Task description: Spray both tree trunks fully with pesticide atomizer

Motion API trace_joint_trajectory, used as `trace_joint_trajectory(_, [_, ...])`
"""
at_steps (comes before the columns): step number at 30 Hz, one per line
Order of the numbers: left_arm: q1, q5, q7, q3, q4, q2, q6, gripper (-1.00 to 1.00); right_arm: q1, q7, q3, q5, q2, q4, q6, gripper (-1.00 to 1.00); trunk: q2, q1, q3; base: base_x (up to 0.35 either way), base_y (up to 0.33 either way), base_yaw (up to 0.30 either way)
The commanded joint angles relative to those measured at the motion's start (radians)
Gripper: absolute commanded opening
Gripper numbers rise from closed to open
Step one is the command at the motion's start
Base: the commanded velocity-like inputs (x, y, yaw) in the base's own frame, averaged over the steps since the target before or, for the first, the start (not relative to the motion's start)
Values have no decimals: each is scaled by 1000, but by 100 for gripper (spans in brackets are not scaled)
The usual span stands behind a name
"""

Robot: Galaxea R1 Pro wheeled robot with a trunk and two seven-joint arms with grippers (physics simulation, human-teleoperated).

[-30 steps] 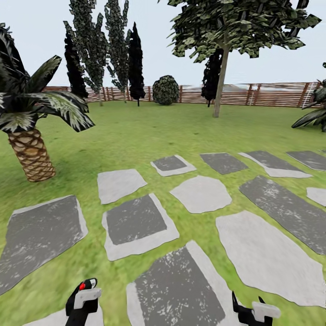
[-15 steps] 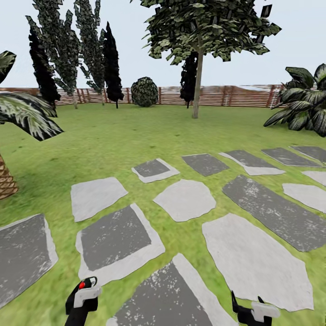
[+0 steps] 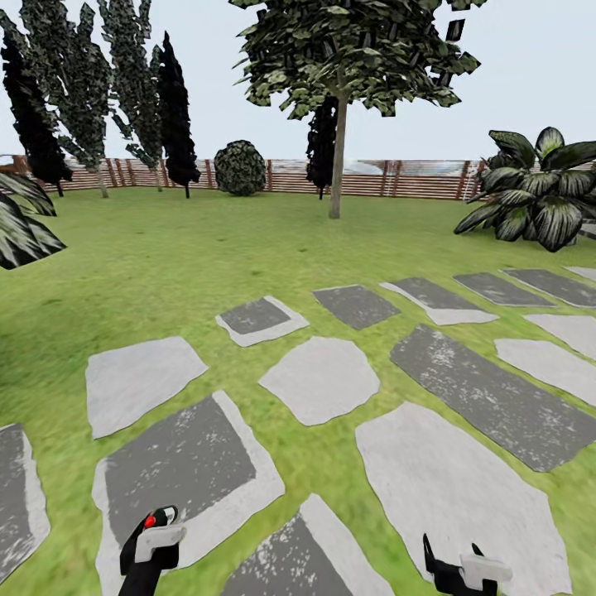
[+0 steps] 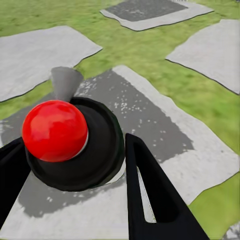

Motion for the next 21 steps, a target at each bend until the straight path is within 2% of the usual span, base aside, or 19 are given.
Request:
trace_joint_trajectory(1, [0,0,0,0,0,0,0,-100,0,0,0,0,0,0,0,100,0,0,0,339,0,-3])
trace_joint_trajectory(21, [0,0,0,0,-1,0,-2,-100,0,0,0,0,0,0,0,100,0,0,0,339,0,0])
